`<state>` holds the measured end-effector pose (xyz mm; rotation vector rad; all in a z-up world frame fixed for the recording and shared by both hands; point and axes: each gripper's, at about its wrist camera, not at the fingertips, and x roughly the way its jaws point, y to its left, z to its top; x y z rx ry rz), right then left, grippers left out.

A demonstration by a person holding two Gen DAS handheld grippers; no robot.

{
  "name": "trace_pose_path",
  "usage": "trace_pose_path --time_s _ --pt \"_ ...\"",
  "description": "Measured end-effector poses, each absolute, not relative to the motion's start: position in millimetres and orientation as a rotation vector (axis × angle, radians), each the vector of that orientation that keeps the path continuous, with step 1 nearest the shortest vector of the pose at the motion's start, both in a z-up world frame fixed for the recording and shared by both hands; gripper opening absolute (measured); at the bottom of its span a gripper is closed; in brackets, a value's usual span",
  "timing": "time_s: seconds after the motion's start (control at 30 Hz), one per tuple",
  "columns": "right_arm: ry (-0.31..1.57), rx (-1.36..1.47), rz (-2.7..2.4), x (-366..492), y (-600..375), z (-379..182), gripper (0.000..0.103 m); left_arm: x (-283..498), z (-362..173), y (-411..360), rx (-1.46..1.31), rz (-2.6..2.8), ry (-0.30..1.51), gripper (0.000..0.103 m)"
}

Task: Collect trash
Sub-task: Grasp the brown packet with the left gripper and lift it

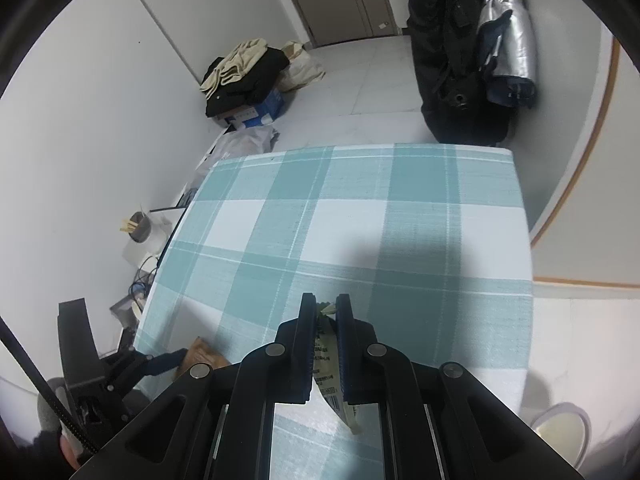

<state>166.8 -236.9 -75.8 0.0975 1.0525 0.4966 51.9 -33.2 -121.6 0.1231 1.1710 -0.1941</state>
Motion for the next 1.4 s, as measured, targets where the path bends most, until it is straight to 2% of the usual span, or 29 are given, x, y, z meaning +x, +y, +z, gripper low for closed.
trace_pose_path --time_s 0.07,0.23,0.3,0.33,0.37,0.87,1.13,1.4 --pt "1.043 0.103 0.496 164 -240 -73 0.009 50 -122 -36 0.118 -0.197 1.165 0.037" --pt "1.032 0.107 0.492 158 -247 -69 0.009 56 -123 -35 0.043 -0.2 1.164 0.027" --pt "1.027 0.111 0.488 156 -250 -68 0.009 56 -121 -32 0.005 -0.208 1.16 0.017" --pt "1.025 0.114 0.487 155 -252 -67 0.009 56 -121 -31 -0.012 -0.215 1.163 0.006" --pt "1.023 0.117 0.487 155 -253 -67 0.009 55 -122 -32 -0.021 -0.215 1.166 0.002" --pt "0.972 0.193 0.48 130 -279 -46 0.009 49 -86 -29 -0.12 -0.293 1.053 0.002" --pt "0.836 0.226 0.5 83 -310 1 0.009 46 -46 -55 -0.049 -0.345 0.955 0.002" --pt "0.655 0.241 0.385 31 -386 56 0.009 47 -14 -108 -0.011 -0.467 0.888 0.002"
